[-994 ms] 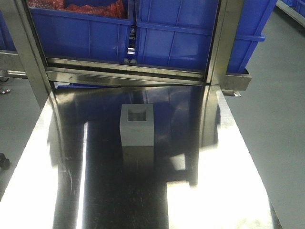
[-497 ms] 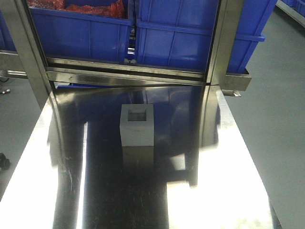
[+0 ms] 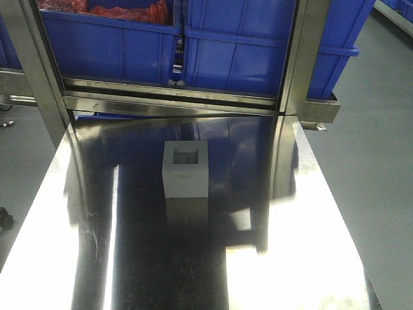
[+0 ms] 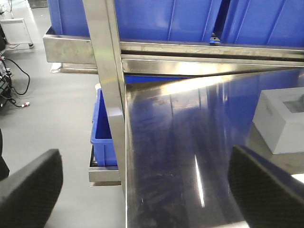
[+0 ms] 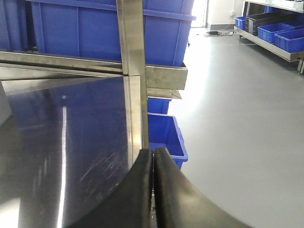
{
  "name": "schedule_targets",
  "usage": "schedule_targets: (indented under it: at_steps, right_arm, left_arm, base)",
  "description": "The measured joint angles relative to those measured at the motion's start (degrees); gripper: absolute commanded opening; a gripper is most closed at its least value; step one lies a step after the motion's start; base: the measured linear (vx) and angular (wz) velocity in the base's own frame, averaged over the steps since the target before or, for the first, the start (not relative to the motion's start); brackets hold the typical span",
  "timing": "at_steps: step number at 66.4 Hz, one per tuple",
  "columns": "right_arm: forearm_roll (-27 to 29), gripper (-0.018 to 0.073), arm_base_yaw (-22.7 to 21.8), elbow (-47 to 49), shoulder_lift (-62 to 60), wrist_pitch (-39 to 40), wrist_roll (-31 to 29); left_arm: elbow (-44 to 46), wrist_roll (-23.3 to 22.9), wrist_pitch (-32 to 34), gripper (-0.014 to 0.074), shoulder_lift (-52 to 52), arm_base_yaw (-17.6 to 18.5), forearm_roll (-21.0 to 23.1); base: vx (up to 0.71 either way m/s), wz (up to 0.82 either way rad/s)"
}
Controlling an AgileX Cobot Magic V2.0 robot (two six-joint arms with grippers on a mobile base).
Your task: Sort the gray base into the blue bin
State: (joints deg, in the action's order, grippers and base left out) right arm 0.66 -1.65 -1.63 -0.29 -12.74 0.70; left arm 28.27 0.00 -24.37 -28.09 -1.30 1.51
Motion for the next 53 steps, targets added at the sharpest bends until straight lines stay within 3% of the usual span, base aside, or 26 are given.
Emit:
schedule_targets:
  at_steps: [19,34,53]
  right_arm:
    - [0.0,-0.0005,0.0,0.0,0.0,0.0,0.0]
    - [0.0,-0.0005,0.0,0.0,0.0,0.0,0.0]
    - [0.0,-0.0005,0.0,0.0,0.0,0.0,0.0]
  left_arm:
    - [0.0,0.0,0.0,0.0578,-0.6,0.0,0.0]
    - [4.5,5.1,2.4,0.0557,-8.0,0.2,1.3]
    - [19.5,10.9,2.9,0.0557,-26.3,7.9,3.0]
  base:
    - [0.00,0.00]
    - [0.00,0.00]
    - [0.00,0.00]
